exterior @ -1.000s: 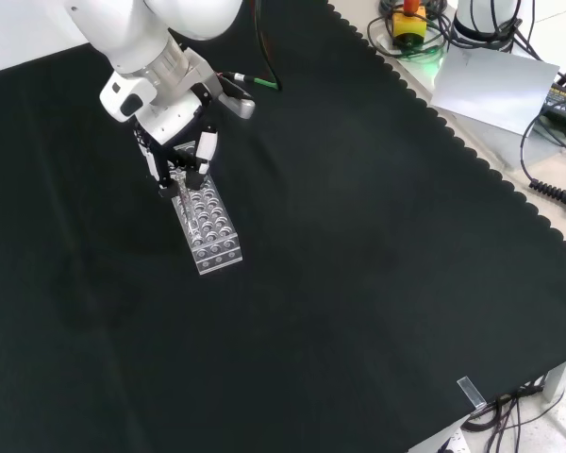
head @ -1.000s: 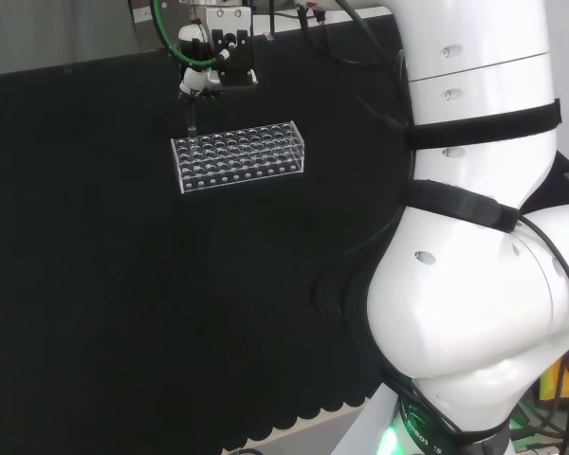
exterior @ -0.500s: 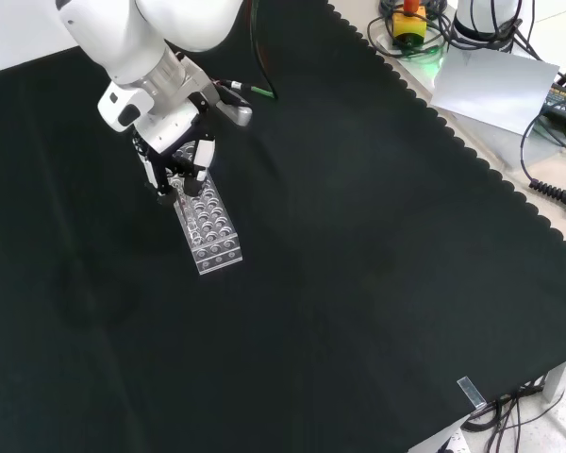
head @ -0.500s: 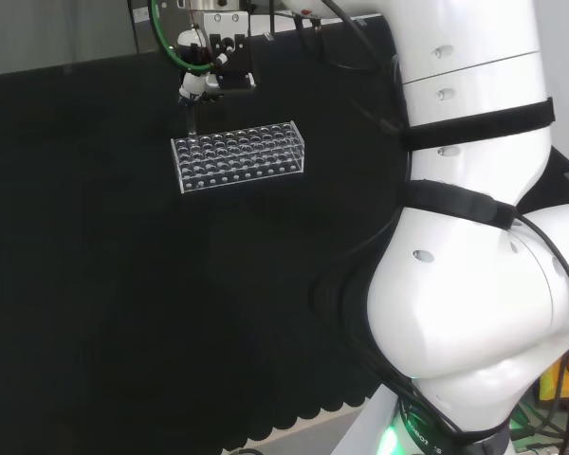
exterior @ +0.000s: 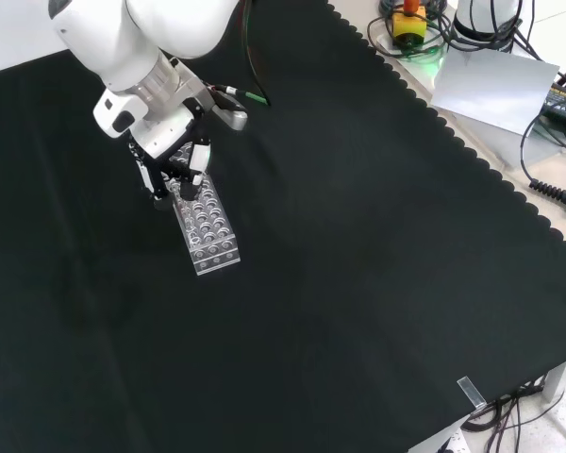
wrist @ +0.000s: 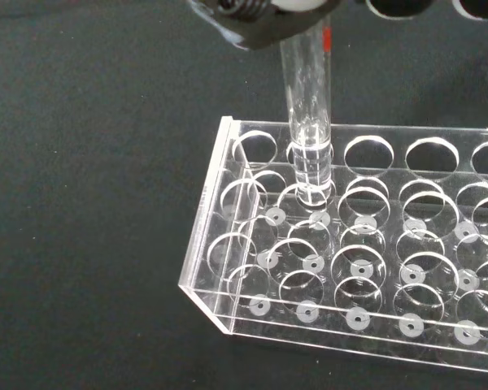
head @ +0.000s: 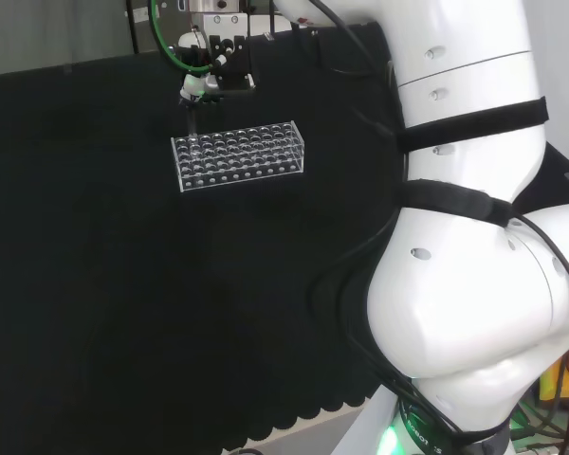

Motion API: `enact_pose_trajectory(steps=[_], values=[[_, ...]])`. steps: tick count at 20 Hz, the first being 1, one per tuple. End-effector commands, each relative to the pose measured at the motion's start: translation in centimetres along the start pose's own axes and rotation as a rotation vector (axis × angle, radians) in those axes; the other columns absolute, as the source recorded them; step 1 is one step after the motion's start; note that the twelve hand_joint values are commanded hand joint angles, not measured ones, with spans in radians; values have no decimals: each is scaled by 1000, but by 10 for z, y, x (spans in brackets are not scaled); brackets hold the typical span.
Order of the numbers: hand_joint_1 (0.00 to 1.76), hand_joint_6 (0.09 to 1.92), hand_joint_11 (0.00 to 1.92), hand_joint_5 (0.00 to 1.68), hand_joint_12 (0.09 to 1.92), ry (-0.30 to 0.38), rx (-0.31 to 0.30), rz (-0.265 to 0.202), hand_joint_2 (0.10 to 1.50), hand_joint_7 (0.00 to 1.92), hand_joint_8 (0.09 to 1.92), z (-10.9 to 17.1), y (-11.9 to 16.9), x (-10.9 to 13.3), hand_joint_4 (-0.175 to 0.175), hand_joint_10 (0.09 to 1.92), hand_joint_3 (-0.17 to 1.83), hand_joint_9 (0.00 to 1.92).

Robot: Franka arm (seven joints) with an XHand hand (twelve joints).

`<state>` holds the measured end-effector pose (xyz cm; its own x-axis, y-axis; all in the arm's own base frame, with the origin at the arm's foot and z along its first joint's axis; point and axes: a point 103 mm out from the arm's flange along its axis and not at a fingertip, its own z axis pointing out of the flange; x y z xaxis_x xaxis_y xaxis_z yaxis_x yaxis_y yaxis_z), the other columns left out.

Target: Put the test tube back in the rack.

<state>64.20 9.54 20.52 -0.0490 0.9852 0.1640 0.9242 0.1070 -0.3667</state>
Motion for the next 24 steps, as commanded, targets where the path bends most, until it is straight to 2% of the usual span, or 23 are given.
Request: enact_pose_trajectory(steps=[1,17,20,22,23,24], values=[[1235,87,1216,1524,928,4,10,-2,1023,1797,307,12,6,-9,-175,354,-175,1677],[1235,87,1215,1526,931,17,53,-31,1023,1797,307,31,6,2,-175,354,-175,1677],[1234,87,1195,1525,966,58,93,-27,1024,1787,307,30,8,1,-175,356,-175,1668],[1357,87,1051,1498,1084,94,124,-30,1017,1591,321,30,8,-1,-175,259,-173,1488],[1350,87,941,1470,1171,109,138,-34,1007,1516,309,30,8,-2,-175,330,-135,1449],[1330,260,843,1379,1243,118,146,-35,999,1423,384,30,8,-3,-175,439,-75,1394]])
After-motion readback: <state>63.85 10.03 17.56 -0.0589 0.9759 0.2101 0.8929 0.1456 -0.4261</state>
